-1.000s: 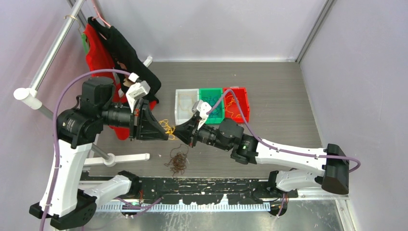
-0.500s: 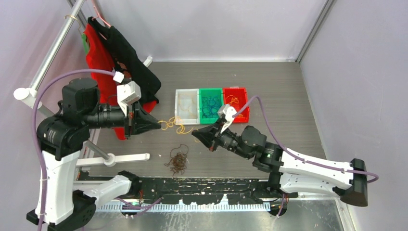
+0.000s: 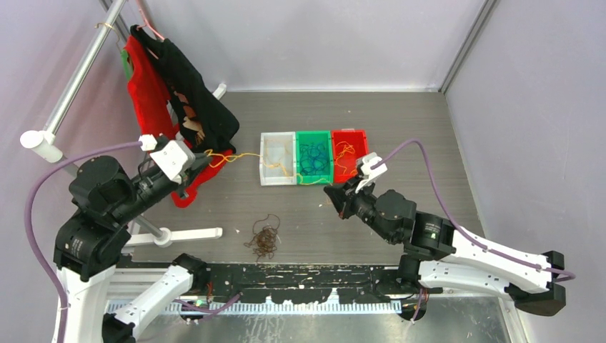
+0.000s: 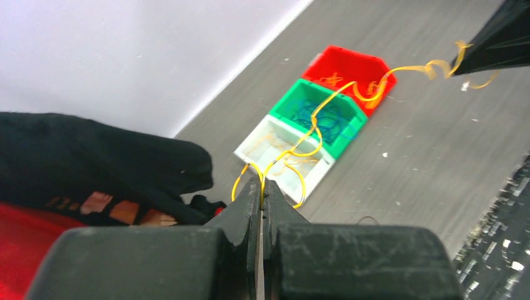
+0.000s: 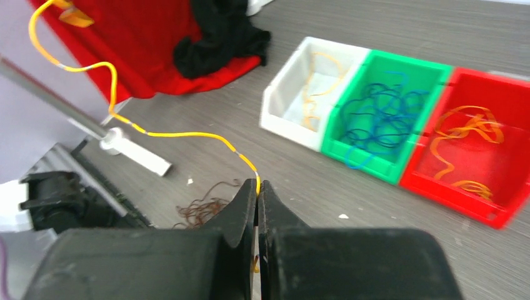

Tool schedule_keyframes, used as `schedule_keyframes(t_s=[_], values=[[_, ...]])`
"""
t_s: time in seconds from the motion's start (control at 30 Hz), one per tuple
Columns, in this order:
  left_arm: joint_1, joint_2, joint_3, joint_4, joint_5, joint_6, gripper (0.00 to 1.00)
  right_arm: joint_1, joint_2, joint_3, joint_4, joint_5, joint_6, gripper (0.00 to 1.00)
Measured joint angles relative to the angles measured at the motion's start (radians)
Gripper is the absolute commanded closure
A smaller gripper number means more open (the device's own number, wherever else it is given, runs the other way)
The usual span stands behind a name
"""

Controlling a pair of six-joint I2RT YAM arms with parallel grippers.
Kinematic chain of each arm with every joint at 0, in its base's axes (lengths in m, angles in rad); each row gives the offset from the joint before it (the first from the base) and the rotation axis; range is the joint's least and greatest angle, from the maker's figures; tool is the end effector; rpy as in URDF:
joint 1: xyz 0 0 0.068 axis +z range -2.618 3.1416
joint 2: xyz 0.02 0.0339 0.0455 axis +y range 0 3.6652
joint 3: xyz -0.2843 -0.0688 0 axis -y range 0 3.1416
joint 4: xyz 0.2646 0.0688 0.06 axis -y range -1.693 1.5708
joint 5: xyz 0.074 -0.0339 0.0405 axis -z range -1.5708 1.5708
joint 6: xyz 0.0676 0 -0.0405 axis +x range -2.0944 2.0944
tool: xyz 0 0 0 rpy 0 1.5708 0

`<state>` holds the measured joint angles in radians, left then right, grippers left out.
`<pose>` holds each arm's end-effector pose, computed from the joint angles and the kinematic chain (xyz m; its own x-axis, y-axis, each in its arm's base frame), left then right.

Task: Untangle the cables
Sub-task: Untie the cable, then place the cable in the bin.

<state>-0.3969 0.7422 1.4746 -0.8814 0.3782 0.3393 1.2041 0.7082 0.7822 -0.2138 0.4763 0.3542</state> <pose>0.0848 -0.0626 0.5069 0.1025 0.2924 -0.9508 0.7019 0.6560 0.2774 0.0993 0.1721 0.3591 -0.2781 0.1355 -0.9509 -0.6081 0.7415 0.2835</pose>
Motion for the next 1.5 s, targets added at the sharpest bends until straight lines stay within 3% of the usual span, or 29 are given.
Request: schedule_keyframes(t_s=[0.4,0.53,0.6,0.7,0.9,1.17,1.27,1.5], values=[[0.0,-0.078,-0.098,0.156,-0.204,0.032,1.0,0.0,-0.009,0.193,-0.337,0.414,0.071,0.99],[0.0,-0.079,-0.098,0.159,-0.191,0.024,0.89,0.0,-0.018,0.202,-0.413,0.513,0.118,0.99],[0.0,-0.076,-0.094,0.142,-0.151,0.011,0.77,0.0,-0.024,0.207,-0.425,0.542,0.129,0.99],[0.0,-0.058,-0.063,0.069,-0.03,-0.006,0.62,0.0,-0.04,0.207,-0.406,0.546,0.129,0.99],[0.0,0.016,0.009,-0.123,0.235,-0.021,0.57,-0.004,-0.034,0.223,-0.341,0.539,0.123,0.99],[0.0,0.04,0.01,-0.231,0.309,-0.015,0.43,-0.043,0.047,0.249,-0.237,0.531,0.021,0.99],[0.0,0.035,0.01,-0.253,0.314,-0.01,0.36,-0.131,0.084,0.249,-0.19,0.491,-0.014,0.99],[0.0,0.039,0.008,-0.307,0.312,0.007,0.19,-0.467,0.218,0.24,-0.076,0.275,-0.008,0.99]])
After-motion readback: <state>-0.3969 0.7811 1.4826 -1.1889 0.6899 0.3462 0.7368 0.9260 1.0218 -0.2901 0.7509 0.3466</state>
